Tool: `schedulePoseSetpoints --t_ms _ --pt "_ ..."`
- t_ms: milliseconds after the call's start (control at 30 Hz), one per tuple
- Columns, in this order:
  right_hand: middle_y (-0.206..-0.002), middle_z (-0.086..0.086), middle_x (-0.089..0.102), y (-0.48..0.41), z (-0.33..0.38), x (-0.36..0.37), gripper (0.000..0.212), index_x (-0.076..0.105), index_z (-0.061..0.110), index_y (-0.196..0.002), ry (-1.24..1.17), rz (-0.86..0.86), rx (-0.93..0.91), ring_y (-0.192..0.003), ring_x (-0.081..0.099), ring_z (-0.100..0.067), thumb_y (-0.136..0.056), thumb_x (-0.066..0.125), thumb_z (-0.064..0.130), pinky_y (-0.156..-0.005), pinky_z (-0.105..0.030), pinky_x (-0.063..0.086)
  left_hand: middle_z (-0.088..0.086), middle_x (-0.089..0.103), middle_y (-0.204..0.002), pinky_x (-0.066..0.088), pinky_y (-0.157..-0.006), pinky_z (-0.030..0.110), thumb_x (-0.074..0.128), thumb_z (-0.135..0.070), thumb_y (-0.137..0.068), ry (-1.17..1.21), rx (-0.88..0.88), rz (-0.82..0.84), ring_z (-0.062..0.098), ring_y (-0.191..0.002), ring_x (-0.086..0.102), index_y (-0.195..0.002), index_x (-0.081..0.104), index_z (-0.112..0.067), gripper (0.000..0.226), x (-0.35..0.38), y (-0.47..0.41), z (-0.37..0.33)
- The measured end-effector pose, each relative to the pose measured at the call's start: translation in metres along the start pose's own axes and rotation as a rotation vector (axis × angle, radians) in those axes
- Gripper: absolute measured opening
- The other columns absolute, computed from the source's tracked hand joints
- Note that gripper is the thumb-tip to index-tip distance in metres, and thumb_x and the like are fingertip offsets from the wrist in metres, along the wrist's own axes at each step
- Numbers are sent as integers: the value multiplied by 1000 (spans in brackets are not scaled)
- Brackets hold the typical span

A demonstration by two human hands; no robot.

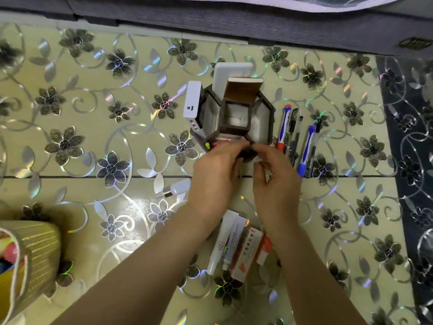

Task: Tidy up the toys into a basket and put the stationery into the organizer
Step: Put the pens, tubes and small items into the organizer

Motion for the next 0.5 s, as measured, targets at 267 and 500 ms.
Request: schedulePoseSetpoints --t_ms 267,500 --pt "-99 6 59 51 12 29 26 63 19 -100 13 205 -82 -90 59 -15 -82 60 0 -74 -33 50 -6 57 -111 45 -81 25 66 -15 -82 -281 -189 100 18 -98 57 -109 63 -23 28 -46 63 87" --pt "-114 0 50 111 13 105 51 53 23 -114 394 660 -207 -103 49 -24 -69 76 33 -81 -34 45 3 64 -104 41 -80 32 69 -16 -80 -403 -261 208 30 -94 57 -114 60 -20 36 -29 71 119"
Point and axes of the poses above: each hand's wrist, its own y-axis away from the middle knuckle, its own x-axis out of the palm, z = x × y, the point moved 9 cm from there along -y, towards the middle knuckle
